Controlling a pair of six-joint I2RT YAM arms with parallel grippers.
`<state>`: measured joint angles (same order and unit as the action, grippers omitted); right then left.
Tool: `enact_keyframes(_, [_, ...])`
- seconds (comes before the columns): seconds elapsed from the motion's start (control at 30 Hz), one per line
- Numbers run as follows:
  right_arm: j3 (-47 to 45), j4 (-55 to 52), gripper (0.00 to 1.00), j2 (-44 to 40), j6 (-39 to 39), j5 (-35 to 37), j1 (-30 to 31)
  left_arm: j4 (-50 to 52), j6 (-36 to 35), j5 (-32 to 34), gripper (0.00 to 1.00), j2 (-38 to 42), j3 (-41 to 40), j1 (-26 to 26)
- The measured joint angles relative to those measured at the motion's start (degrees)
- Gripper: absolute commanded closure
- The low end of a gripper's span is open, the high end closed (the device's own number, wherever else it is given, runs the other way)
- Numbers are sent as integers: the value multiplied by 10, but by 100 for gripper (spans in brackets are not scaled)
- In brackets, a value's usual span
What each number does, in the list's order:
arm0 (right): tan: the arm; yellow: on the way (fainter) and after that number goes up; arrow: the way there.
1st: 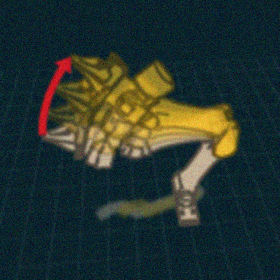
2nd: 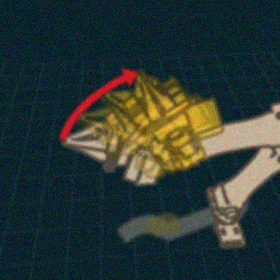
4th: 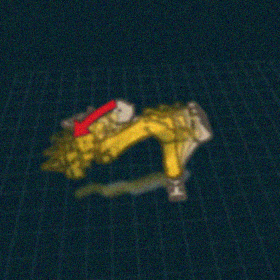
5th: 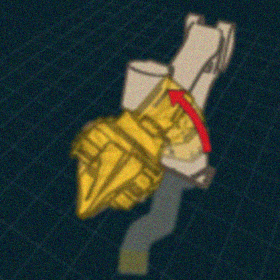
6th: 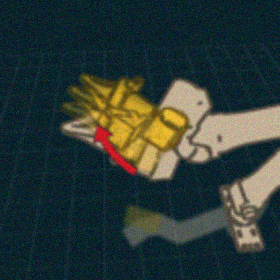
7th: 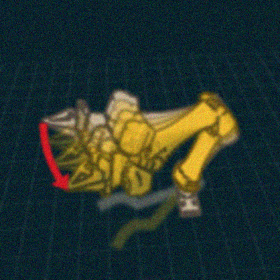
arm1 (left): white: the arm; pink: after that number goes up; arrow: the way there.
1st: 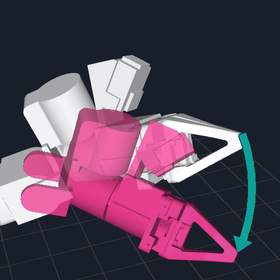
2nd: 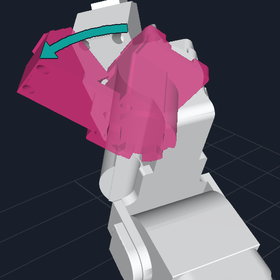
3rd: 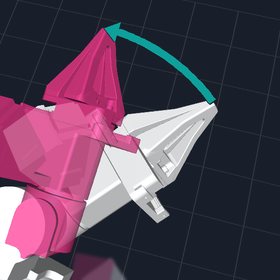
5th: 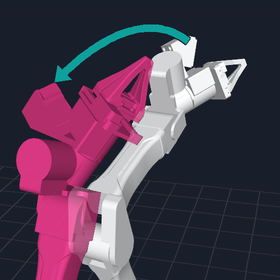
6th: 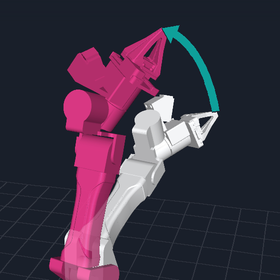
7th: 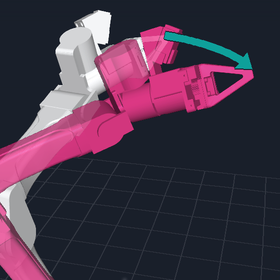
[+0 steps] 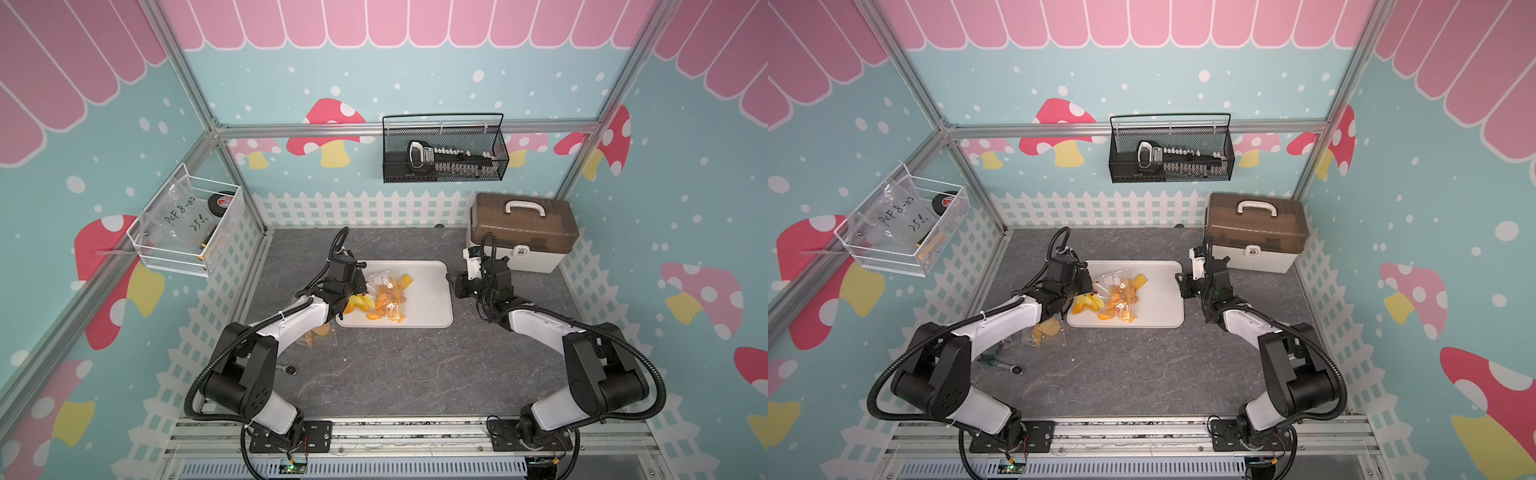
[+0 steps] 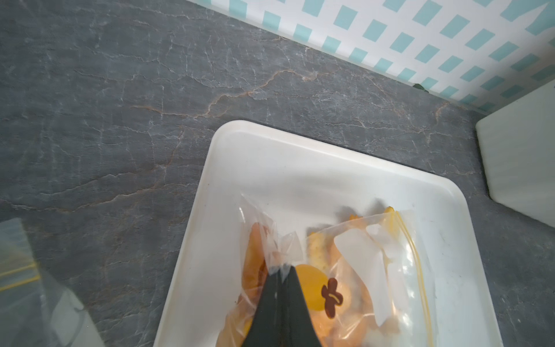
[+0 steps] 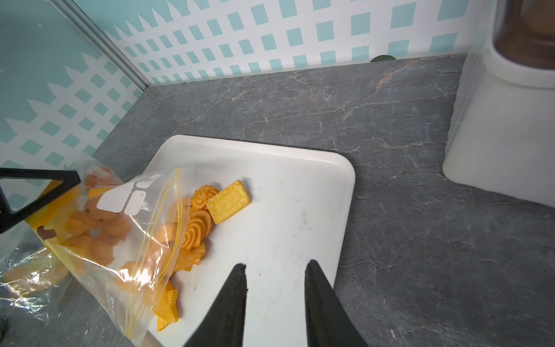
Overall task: Pour cookies out of the ziploc bag
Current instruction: 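Pour the cookies out of the ziploc bag onto the tray.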
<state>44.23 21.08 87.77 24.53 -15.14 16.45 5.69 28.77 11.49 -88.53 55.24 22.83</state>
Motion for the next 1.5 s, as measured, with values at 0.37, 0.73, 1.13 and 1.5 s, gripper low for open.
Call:
enact_keyframes(0.37, [1,0,68,7,1,-8,0,57,-36,49,63,-29,70,38])
enact_keyframes(0.73, [6,0,68,15,2,-12,0,-43,-26,33,45,130,-102,-66])
enact_keyframes(1.13, [9,0,68,23,4,-18,0,-163,23,-165,41,-66,-58,-181])
enact_keyframes(1.5, [16,0,68,30,4,-24,0,-159,22,-163,42,-103,17,-157])
